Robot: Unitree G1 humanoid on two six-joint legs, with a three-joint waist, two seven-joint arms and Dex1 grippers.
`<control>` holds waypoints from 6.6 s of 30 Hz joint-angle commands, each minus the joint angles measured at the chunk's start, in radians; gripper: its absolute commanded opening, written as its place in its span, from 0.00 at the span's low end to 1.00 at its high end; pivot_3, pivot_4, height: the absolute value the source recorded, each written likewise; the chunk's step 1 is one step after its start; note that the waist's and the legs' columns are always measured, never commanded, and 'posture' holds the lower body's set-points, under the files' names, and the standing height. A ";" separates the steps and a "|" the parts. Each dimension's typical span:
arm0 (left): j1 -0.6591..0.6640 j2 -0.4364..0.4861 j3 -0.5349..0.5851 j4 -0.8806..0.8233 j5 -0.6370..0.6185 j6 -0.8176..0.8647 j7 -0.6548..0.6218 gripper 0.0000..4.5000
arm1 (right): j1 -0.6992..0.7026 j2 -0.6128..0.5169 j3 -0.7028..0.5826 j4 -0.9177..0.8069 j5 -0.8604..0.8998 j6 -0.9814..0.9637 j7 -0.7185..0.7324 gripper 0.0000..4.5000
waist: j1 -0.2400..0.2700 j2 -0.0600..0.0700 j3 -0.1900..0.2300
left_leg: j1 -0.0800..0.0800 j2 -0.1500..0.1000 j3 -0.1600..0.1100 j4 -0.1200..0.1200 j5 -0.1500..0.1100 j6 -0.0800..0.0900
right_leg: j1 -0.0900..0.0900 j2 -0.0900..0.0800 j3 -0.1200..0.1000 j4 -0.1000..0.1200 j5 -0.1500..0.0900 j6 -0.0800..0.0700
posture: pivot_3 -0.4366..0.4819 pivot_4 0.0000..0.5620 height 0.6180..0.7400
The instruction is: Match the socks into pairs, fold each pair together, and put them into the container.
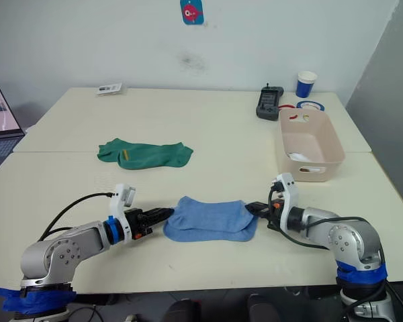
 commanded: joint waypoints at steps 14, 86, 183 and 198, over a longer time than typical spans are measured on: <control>0.036 0.018 0.119 -0.164 -0.147 0.021 -0.006 0.01 | -0.070 -0.025 -0.077 -0.020 0.066 0.050 0.006 0.00 | -0.001 0.000 0.000 | 0.000 0.001 0.000 0.000 0.000 0.000 | 0.000 0.000 0.000 0.000 0.000 0.000 | 0.48 0.27 1.00; 0.331 0.192 0.179 -0.325 -0.423 -0.022 -0.014 0.01 | 0.088 0.011 -0.180 -0.175 0.270 0.245 -0.071 0.00 | -0.001 0.001 0.001 | 0.000 0.001 0.000 -0.003 0.000 0.000 | -0.001 -0.002 0.000 -0.001 -0.001 -0.002 | 0.48 0.27 1.00; -0.798 -0.219 -0.470 0.963 0.558 -0.941 -0.761 0.00 | 0.183 -0.177 0.117 -0.281 -0.217 -0.314 0.163 1.00 | -0.003 0.002 0.004 | -0.010 -0.002 0.000 0.002 0.000 0.000 | -0.006 0.009 -0.002 -0.001 -0.002 -0.002 | 0.48 0.27 1.00; -0.680 -0.161 -0.286 0.472 0.324 -0.488 -0.626 0.00 | 0.054 0.040 0.221 -0.059 -0.208 -0.264 0.139 1.00 | 0.000 0.003 0.003 | -0.009 -0.002 -0.004 0.003 0.000 0.000 | -0.005 0.009 -0.002 0.002 -0.001 -0.002 | 0.48 0.27 1.00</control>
